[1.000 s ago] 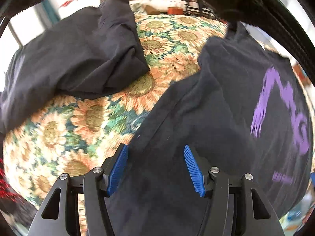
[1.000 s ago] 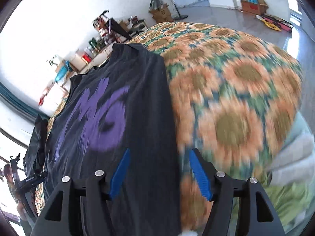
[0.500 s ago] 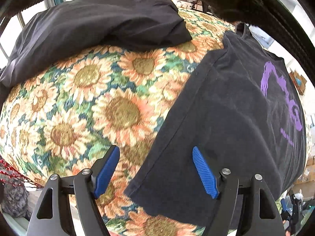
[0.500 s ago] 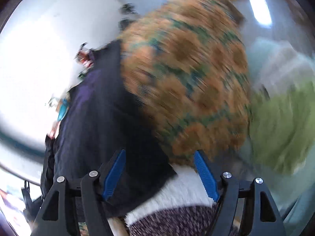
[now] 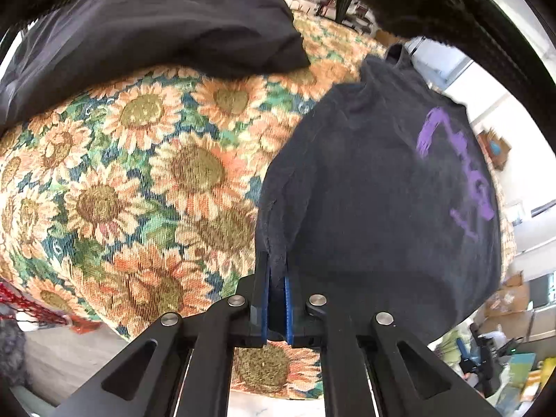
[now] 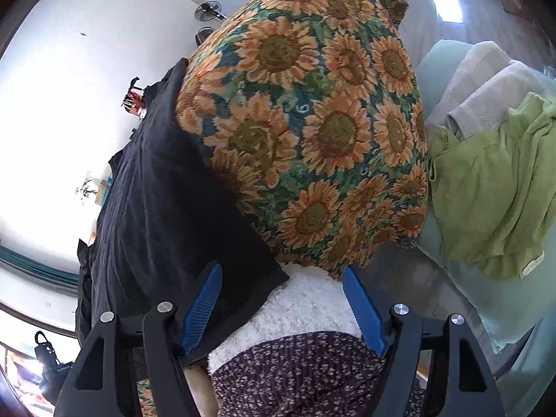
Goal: Fold clothes
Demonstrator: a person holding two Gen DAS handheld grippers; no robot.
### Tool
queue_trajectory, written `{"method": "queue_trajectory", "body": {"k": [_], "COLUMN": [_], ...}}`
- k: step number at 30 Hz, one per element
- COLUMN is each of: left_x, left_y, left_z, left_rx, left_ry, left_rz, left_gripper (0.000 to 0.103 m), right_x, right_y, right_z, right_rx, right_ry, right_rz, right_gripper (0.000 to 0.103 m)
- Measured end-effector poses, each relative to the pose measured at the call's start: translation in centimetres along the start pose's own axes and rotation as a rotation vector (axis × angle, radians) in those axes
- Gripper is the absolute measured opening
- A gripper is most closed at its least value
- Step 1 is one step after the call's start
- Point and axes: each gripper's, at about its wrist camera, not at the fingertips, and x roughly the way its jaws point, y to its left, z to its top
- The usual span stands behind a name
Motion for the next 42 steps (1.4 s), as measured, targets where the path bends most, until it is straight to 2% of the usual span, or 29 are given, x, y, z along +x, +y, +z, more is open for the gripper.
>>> {"method": "queue_trajectory", "body": {"k": [2, 4, 5, 6, 8, 10, 12, 14, 17, 21, 23, 26, 33, 36, 40, 41, 42], "left_x": [0.6, 1.2, 1.2, 1.1, 1.1, 0.3, -0.8, -1.4, -2.1, -2.5, -2.3, -1.6, 0.0, 0.6, 1.9, 2.0, 1.8], "left_y": [-0.1, -0.3, -0.2, -0.1, 0.1, 1.4, 2.9, 3.6, 3.6, 4.1, 4.1, 3.2, 1.3, 1.1, 1.1, 1.1, 1.3], "left_z": [-0.2, -0.3, -0.4, -0.5, -0.7, -0.8, -1.2, -1.6, -2.3, -2.7, -2.8, -3.4, -2.9, -2.4, -2.6, -2.8, -2.9], "left_rx": [0.004, 0.007, 0.002, -0.004, -0.015, -0.070, -0.128, -0.142, -0.072, 0.006, 0.029, 0.116, 0.181, 0.184, 0.195, 0.194, 0.176], "left_ry": [0.008, 0.017, 0.014, 0.011, 0.006, -0.026, -0.053, -0.070, -0.075, -0.069, -0.065, -0.041, -0.087, -0.108, -0.079, -0.101, -0.134], "left_rz": [0.023, 0.045, 0.070, 0.095, 0.144, 0.159, 0.133, 0.107, 0.153, 0.157, 0.199, 0.278, 0.266, 0.241, 0.207, 0.218, 0.243], "left_gripper": [0.007, 0.012, 0.023, 0.030, 0.062, 0.066, 0.066, 0.066, 0.057, 0.057, 0.057, 0.057, 0.056, 0.045, 0.016, 0.009, 0.008], "right_x": [0.0, 0.0, 0.0, 0.0, -0.1, 0.0, 0.1, 0.4, 0.9, 1.3, 1.3, 1.1, 0.7, 0.5, 0.4, 0.3, 0.3], "right_y": [0.1, 0.2, 0.3, 0.3, 0.4, 0.3, 0.1, -0.1, -0.3, 0.1, 0.4, 0.8, 1.8, 2.1, 2.4, 2.5, 2.5], "right_z": [0.0, 0.1, 0.2, 0.2, 0.2, 0.2, 0.1, 0.2, 0.1, -0.1, -0.2, -0.2, -0.1, -0.1, -0.1, -0.1, -0.1], "right_rx": [-0.007, -0.010, -0.010, -0.009, -0.011, -0.015, -0.009, 0.005, 0.026, 0.006, 0.002, 0.008, -0.003, -0.011, -0.016, -0.017, -0.018], "right_ry": [0.003, 0.006, 0.007, 0.008, 0.013, 0.016, 0.020, 0.028, 0.047, 0.053, 0.046, 0.021, -0.001, -0.004, -0.011, -0.012, -0.014], "right_rz": [0.002, 0.008, 0.013, 0.018, 0.021, 0.017, 0.014, 0.016, 0.023, 0.013, 0.009, 0.003, 0.006, 0.007, 0.008, 0.008, 0.008], "right_gripper": [0.076, 0.076, 0.076, 0.076, 0.076, 0.076, 0.076, 0.076, 0.076, 0.076, 0.076, 0.076, 0.076, 0.076, 0.076, 0.076, 0.076]}}
